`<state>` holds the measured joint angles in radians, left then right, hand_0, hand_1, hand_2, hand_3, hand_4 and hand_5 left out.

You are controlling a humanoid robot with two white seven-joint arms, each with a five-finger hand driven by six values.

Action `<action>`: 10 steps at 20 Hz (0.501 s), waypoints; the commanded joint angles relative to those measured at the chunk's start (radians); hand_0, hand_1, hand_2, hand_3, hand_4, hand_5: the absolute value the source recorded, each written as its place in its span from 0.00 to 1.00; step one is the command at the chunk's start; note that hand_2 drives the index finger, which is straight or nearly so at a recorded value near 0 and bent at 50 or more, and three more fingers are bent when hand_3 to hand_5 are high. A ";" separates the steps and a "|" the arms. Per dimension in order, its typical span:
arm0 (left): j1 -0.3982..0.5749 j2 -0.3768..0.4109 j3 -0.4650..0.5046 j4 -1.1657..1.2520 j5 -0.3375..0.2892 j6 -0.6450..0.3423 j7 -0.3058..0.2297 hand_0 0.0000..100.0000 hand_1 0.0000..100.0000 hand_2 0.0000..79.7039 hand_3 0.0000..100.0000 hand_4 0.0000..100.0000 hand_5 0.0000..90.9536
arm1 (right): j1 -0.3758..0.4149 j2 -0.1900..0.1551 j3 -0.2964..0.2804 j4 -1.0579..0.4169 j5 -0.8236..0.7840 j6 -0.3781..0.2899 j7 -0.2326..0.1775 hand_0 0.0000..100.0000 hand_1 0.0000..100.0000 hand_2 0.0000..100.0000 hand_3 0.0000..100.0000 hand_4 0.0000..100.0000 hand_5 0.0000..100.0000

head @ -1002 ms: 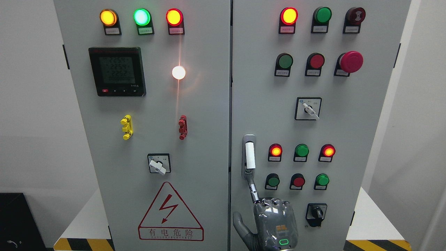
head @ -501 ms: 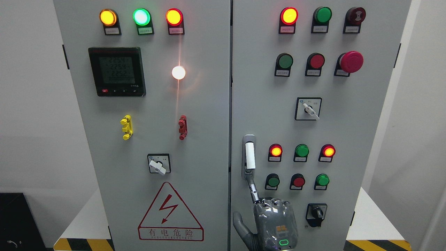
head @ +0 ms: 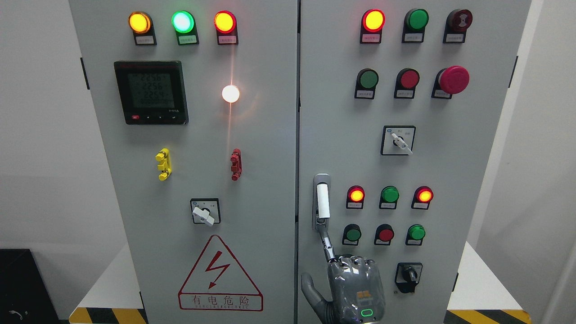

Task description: Release door handle

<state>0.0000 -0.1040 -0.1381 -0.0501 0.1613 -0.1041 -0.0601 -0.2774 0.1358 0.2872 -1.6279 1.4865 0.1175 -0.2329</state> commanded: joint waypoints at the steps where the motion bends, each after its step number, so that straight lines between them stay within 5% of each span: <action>1: 0.009 0.000 0.000 -0.001 0.000 0.000 0.000 0.12 0.56 0.00 0.00 0.00 0.00 | 0.000 0.001 -0.002 -0.053 0.000 -0.001 -0.002 0.46 0.33 0.28 1.00 0.99 1.00; 10: 0.009 0.001 0.000 -0.001 0.000 0.000 0.000 0.12 0.56 0.00 0.00 0.00 0.00 | -0.002 -0.001 -0.002 -0.053 -0.002 -0.002 -0.009 0.46 0.33 0.32 1.00 0.98 1.00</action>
<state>0.0000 -0.1040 -0.1380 -0.0501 0.1612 -0.1041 -0.0601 -0.2785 0.1359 0.2851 -1.6595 1.4858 0.1175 -0.2325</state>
